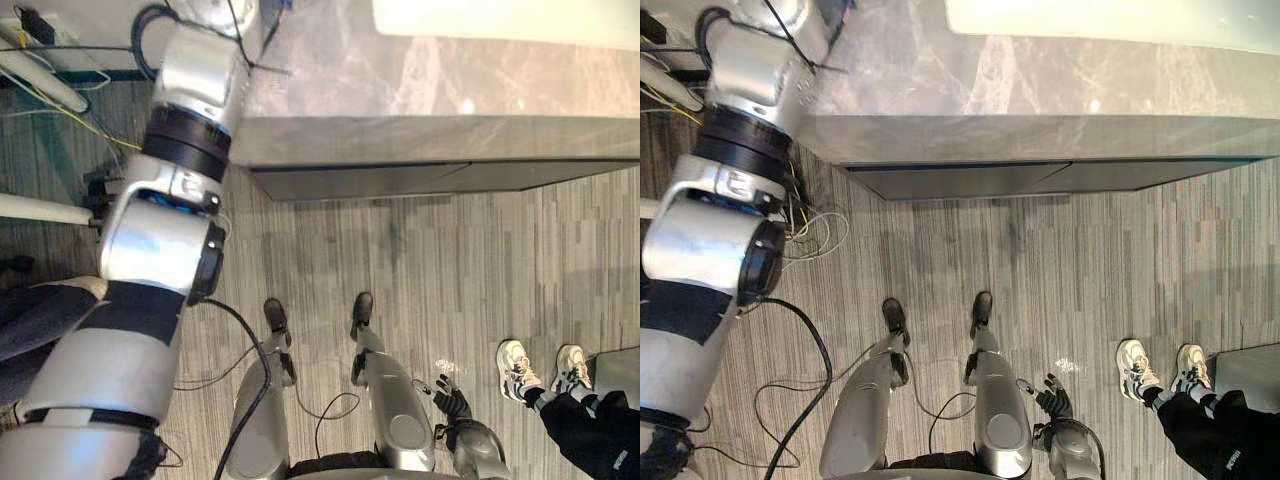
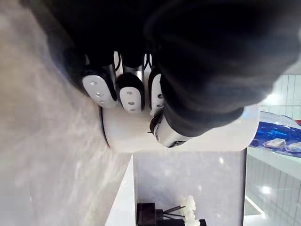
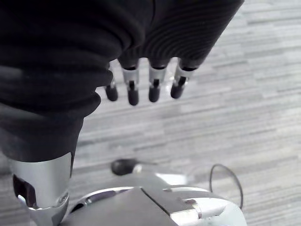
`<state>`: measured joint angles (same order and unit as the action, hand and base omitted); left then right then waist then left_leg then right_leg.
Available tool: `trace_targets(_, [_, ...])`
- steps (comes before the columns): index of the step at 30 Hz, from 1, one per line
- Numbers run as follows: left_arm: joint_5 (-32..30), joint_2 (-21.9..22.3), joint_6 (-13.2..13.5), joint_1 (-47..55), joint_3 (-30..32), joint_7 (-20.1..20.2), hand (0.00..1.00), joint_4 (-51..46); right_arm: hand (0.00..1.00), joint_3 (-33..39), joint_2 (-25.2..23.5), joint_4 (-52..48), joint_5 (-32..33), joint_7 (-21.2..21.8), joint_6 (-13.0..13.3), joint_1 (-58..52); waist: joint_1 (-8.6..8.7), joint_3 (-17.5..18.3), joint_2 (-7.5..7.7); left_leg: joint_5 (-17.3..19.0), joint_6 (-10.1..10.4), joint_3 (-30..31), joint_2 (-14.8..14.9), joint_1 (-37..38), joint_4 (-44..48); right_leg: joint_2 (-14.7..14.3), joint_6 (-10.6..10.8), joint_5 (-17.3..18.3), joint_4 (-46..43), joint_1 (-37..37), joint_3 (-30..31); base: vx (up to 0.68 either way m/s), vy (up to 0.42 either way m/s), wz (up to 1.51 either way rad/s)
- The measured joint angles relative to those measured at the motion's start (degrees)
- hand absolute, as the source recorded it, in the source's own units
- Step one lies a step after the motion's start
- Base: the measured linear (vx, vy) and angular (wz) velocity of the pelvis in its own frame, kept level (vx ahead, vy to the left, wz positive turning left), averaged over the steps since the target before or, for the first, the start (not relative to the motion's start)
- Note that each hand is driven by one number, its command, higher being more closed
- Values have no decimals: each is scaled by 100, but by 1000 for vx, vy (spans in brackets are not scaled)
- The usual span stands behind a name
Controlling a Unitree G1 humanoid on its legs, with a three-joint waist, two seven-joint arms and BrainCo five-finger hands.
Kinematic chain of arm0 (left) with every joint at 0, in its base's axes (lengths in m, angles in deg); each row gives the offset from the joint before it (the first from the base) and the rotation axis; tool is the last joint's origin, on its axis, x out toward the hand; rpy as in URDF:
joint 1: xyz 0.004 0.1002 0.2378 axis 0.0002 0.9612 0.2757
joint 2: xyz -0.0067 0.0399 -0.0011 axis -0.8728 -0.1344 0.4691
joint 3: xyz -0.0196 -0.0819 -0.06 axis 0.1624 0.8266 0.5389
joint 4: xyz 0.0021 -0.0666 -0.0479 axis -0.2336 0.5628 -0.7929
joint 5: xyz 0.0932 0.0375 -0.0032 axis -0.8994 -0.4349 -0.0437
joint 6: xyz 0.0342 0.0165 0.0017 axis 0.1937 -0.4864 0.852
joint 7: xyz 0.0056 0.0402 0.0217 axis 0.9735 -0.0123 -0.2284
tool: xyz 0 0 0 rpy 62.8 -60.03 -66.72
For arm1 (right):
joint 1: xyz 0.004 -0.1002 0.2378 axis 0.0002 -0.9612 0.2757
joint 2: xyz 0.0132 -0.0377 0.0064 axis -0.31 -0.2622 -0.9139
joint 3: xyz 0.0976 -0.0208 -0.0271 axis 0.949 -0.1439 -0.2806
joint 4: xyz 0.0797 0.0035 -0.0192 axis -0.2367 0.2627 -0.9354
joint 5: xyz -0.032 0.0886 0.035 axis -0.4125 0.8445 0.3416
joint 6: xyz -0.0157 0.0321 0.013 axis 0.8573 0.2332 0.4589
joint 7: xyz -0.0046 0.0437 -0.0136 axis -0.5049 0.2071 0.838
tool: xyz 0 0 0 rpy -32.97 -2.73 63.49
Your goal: Organize washtable
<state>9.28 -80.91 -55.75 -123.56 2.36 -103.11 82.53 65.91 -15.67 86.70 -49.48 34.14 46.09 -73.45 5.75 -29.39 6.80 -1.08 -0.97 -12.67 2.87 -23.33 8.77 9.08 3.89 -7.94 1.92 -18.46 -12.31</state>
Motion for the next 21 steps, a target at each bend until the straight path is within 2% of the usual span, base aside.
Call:
trace_targets(5, [227,-64,24,-237,-1,58,100,67,0,-2,-1,4,113,-5,11,12,5,-9,18,-80,-4,-4,-9,-149,-58,1,-10,-64,28,-161,4,-27,-7,0])
trace_targets(12, [1465,7,141,-462,-3,102,100,69,0,4,-7,5,272,-98,3,110,35,-9,20,-149,-26,9,-27,-288,-93,10,-38,-120,32,-301,-5,-5,-3,1])
trace_targets(14, [1641,75,193,-468,-3,103,100,69,0,5,-10,1,275,-137,10,151,50,-9,20,-154,-34,8,-34,-288,-104,16,-34,-124,33,-306,-4,0,0,0])
trace_targets(17, [1677,208,304,-468,2,102,100,54,0,12,-20,-5,281,-137,8,175,74,-8,21,-183,-41,2,-49,-288,-155,26,-31,-128,34,-330,2,0,0,0])
trace_targets(21, [1659,311,310,-465,12,100,100,-49,0,26,-31,-9,281,-135,8,192,124,-5,21,-215,-49,-36,-79,-269,-215,50,-23,-161,41,-361,48,1,3,-3])
